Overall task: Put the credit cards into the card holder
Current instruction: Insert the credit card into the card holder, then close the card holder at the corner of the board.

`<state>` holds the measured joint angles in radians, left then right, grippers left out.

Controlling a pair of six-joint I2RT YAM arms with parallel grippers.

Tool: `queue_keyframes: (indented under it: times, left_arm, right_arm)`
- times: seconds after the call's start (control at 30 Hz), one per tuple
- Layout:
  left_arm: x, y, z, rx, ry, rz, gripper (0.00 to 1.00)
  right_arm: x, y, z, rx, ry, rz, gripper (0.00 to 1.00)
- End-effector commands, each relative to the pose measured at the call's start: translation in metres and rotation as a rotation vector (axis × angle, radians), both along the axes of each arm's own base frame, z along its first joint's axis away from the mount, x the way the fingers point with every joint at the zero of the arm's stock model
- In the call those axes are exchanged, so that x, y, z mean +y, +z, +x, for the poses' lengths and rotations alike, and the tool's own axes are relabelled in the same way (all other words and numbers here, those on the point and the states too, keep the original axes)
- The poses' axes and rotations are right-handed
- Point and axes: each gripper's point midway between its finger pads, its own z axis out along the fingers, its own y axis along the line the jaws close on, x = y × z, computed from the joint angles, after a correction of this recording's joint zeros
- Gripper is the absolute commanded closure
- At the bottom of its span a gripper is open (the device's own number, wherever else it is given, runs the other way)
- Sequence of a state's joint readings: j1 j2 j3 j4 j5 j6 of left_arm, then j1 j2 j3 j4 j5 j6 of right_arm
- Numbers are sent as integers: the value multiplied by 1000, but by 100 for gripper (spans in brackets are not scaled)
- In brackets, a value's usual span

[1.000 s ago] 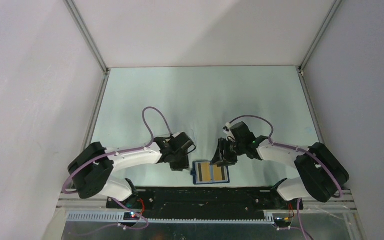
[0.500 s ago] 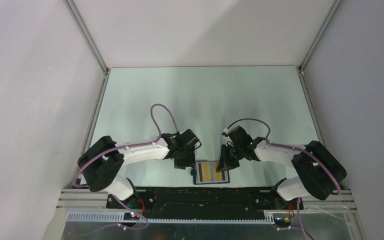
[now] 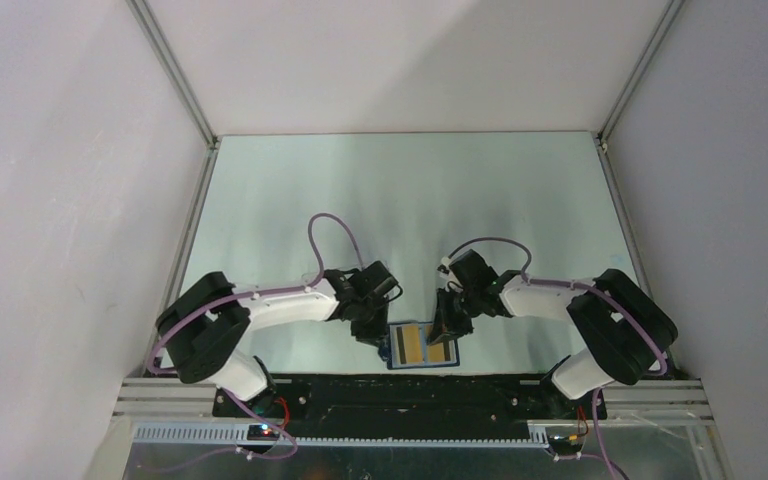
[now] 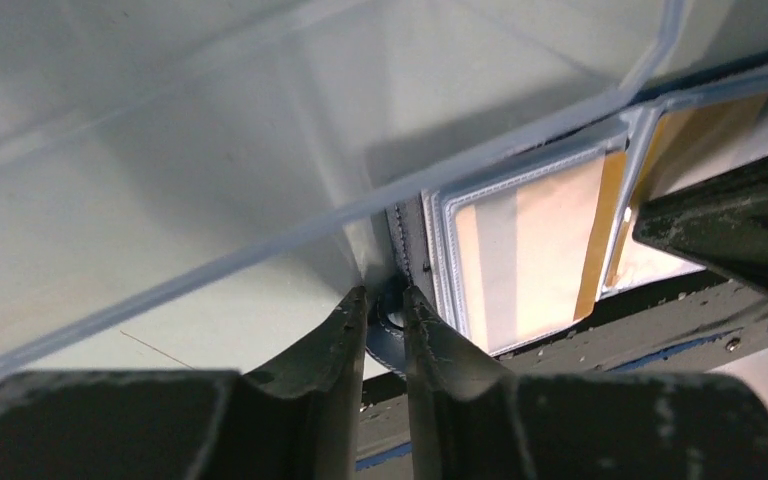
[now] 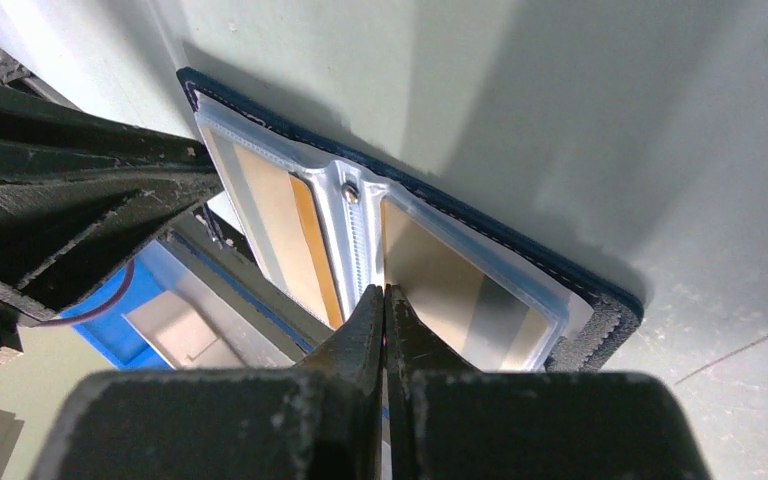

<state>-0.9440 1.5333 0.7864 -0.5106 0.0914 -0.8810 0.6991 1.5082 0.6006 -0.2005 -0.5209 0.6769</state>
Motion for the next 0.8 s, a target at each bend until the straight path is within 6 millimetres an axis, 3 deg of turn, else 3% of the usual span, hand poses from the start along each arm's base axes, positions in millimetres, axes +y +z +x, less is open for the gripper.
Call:
queue_keyframes:
  times: [0.0,0.13,0.27,0.43,0.57,0.77]
  left_arm:
    - [12,-2,-25,55,-91,0,76]
    - [14,5,-29,45,-102,-30,78]
    - [19,0,-32,57,-99,-14,83]
    - [22,-8,-35,83,-90,15,93]
    - [19,-4,-31,66,-91,7,94]
    - [16,-2,-29,63,-96,0,94]
  right_arm:
    - [-20,-28,-4,19,-21,-133,100]
    - [-17,-28,-5,35,-21,-115,100]
    - [-6,-10,-2,13,-11,-30,97]
    - [-11,25,16,-79,-56,39,60]
    - [-41,40,31,-132,-122,1,42]
    - [-77,23,31,-105,-155,-116,27]
